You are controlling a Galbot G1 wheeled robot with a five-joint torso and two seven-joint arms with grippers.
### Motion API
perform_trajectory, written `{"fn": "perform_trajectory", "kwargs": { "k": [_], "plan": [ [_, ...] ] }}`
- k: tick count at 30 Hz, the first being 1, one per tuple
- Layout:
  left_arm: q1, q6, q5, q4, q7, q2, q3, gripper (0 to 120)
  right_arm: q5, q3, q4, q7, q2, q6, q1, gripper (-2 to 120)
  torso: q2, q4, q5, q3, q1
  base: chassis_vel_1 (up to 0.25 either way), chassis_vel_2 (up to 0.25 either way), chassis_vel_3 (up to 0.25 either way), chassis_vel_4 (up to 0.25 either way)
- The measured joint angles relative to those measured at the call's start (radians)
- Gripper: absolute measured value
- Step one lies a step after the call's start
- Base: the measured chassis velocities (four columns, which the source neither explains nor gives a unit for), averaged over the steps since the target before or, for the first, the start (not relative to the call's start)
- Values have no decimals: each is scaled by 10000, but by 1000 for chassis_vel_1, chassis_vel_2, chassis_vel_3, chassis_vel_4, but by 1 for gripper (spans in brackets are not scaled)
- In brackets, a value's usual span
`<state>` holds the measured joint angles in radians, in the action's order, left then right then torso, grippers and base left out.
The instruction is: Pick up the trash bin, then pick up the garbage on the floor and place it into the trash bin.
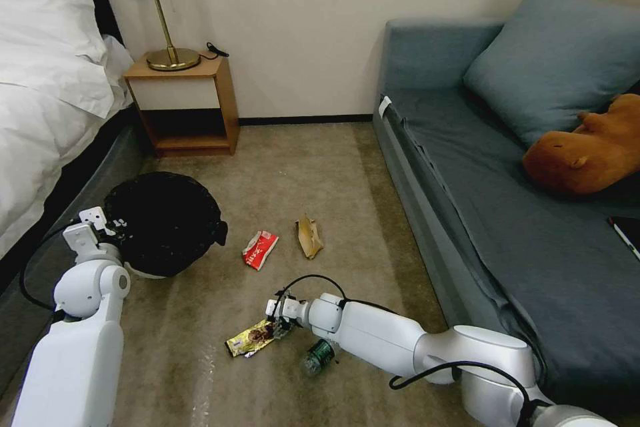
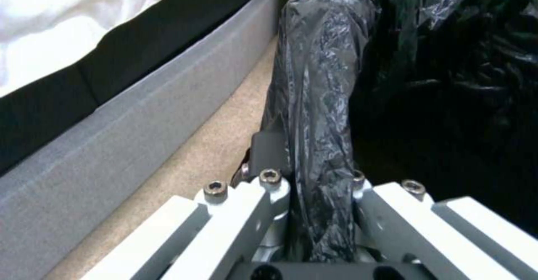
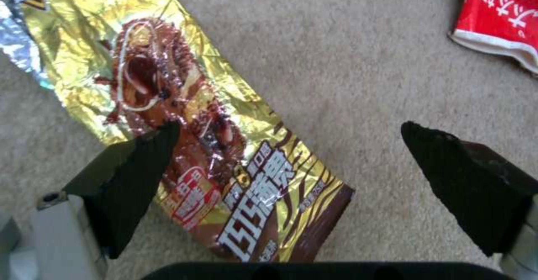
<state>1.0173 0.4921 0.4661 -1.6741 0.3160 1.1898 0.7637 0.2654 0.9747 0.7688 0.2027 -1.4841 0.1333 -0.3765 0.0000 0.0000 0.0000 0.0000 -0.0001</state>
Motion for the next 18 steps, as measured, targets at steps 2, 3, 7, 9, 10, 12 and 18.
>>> {"fn": "perform_trajectory", "kwargs": {
  "k": [2,3,7,9,10,12,18],
  "plan": [
    [1,19,2,-77,-19,-9,-30,3,131,129,238,81,150,18,105,100,0,0,1,0,1,0,0,0,0],
    [1,20,2,-96,-32,-18,-40,3,188,222,384,88,254,31,146,100,0,-1,1,0,0,0,0,0,0],
    [24,16,0,-96,-73,-33,-56,3,250,428,676,90,473,60,229,100,0,-2,0,0,0,0,0,0,0],
    [40,-40,-23,-34,-145,-30,-63,3,154,588,768,119,571,55,308,100,0,-1,1,0,1,0,0,0,0],
    [40,-40,-23,-34,-145,-30,-63,3,154,588,768,119,571,55,308,100,0,-1,1,0,1,0,0,0,0],
    [41,-70,-39,-2,-160,-23,-67,3,79,648,767,145,587,41,357,100,0,-2,0,0,0,0,0,0,0],
    [30,-158,-75,121,-223,-5,-85,3,-185,905,753,280,592,-55,619,100,0,-1,1,0,0,0,0,0,0]
  ]
}}
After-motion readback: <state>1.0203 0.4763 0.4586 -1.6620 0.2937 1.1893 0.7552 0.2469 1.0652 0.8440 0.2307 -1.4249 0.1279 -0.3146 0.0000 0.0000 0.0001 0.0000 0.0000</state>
